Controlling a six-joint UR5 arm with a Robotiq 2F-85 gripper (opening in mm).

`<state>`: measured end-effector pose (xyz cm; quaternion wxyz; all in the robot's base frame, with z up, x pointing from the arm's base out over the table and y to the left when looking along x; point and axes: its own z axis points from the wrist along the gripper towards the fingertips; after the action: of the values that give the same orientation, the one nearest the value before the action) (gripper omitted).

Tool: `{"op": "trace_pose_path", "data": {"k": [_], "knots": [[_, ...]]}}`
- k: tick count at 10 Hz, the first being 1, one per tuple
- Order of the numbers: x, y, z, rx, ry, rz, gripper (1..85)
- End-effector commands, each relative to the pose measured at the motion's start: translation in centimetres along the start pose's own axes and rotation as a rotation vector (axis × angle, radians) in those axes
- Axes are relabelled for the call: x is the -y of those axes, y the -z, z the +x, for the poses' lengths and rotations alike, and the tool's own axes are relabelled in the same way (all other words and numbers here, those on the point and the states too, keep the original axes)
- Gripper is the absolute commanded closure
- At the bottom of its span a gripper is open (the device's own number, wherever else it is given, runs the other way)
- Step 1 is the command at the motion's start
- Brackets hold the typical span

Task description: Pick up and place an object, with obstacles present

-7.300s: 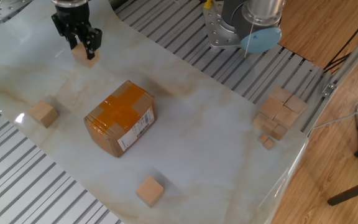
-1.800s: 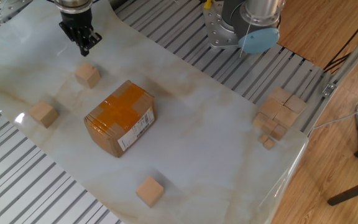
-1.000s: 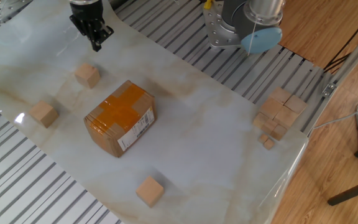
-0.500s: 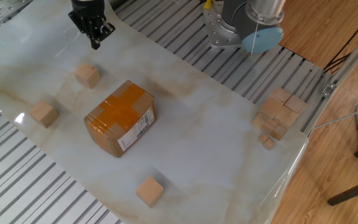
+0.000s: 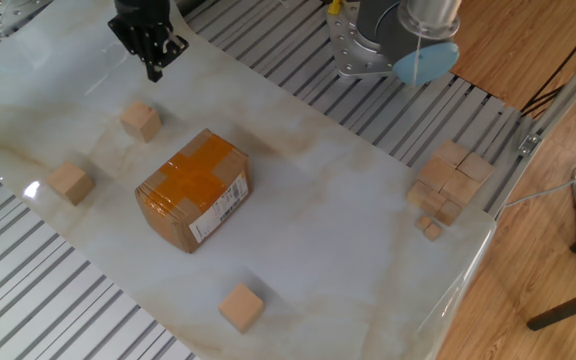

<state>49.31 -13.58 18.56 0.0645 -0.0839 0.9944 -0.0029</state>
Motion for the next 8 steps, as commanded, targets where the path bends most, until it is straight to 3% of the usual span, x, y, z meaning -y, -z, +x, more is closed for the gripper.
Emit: {"op": "trace_pose_path", "data": {"k": [1, 2, 3, 4, 5, 7, 8], "knots": [[-2.7, 2.8, -1.7, 0.006, -0.028, 0.008, 84.3], [-1.7, 2.8, -1.5, -0.001, 0.004, 0.049, 84.3], [-1.4, 2.8, -1.9, 0.013, 0.05, 0.059, 84.3], [-1.1, 1.6, -1.7, 0.044, 0.074, 0.038, 84.3], [-2.1, 0.3, -2.3, 0.043, 0.048, -0.001, 84.3], [-4.6, -1.5, -4.9, 0.015, -0.007, -0.027, 84.3], [-5.6, -1.4, -5.0, -0.022, -0.051, -0.021, 84.3]]}}
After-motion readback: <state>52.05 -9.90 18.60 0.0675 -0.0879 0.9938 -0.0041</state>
